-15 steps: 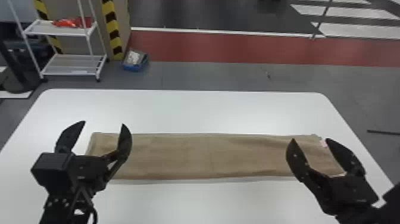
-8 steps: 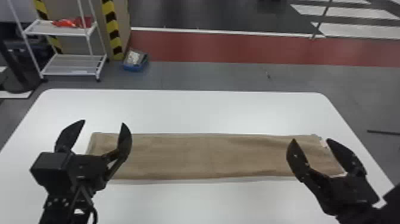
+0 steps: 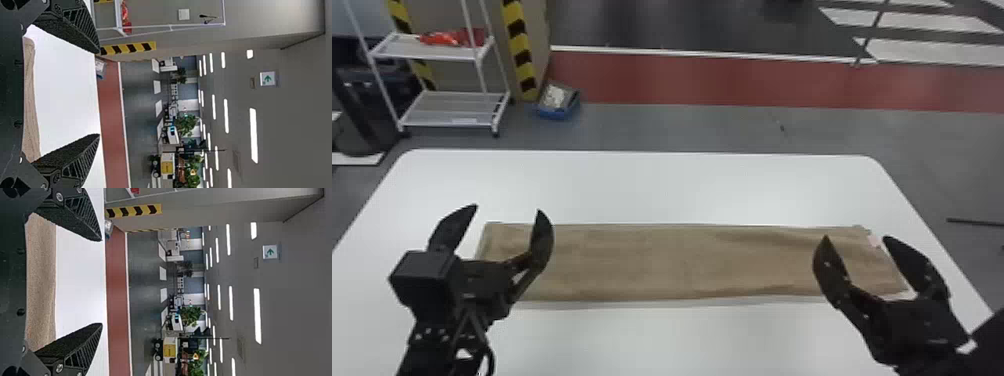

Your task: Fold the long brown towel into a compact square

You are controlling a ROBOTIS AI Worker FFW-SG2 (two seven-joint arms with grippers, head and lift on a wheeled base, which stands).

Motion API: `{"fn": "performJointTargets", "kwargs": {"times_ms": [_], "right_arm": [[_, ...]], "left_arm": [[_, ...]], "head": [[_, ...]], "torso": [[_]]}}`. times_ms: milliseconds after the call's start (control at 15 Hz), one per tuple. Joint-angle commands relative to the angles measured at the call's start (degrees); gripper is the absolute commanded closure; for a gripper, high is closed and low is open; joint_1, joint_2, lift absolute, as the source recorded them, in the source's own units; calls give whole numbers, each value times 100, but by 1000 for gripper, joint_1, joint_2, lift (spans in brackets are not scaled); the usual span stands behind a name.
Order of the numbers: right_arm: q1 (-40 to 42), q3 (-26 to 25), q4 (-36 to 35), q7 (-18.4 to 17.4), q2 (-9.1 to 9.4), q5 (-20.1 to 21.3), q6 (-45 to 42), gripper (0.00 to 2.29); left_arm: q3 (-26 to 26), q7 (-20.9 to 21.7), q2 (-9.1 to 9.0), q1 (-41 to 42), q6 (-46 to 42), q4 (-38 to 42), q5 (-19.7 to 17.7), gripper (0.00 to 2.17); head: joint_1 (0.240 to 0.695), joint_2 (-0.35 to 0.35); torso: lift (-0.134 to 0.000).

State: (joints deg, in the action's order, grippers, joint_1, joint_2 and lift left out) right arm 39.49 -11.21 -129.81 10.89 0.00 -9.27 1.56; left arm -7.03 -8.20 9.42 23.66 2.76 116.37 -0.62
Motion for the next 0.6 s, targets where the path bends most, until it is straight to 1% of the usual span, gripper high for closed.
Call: {"fn": "performJointTargets", "kwargs": {"times_ms": [0,133,267,400,467,533], "right_arm": [[15,5,0,1,5,13,16,117],[15,5,-9,19,5,13,139,117],[15,14,-9,27,5,13,175,117],[-3,58,-9,36,5,13,262,117],[-3,66,0,45,5,13,298,117],[-11,66,-9,45,5,13,298,117]], "left_arm": [[79,117,7,-265,300,-308,-97,140],[378,434,7,-538,406,-703,-545,181],[598,566,16,-670,704,-870,-580,215],[809,829,33,-766,1144,-967,-606,218],[914,935,33,-793,1408,-1002,-606,282],[976,1031,51,-802,1495,-1046,-606,299]], "head": [[695,-100],[695,-93],[695,-80],[695,-41],[695,-28],[695,-16]], "torso": [[-118],[-118],[-118],[-118],[-118],[-118]]}}
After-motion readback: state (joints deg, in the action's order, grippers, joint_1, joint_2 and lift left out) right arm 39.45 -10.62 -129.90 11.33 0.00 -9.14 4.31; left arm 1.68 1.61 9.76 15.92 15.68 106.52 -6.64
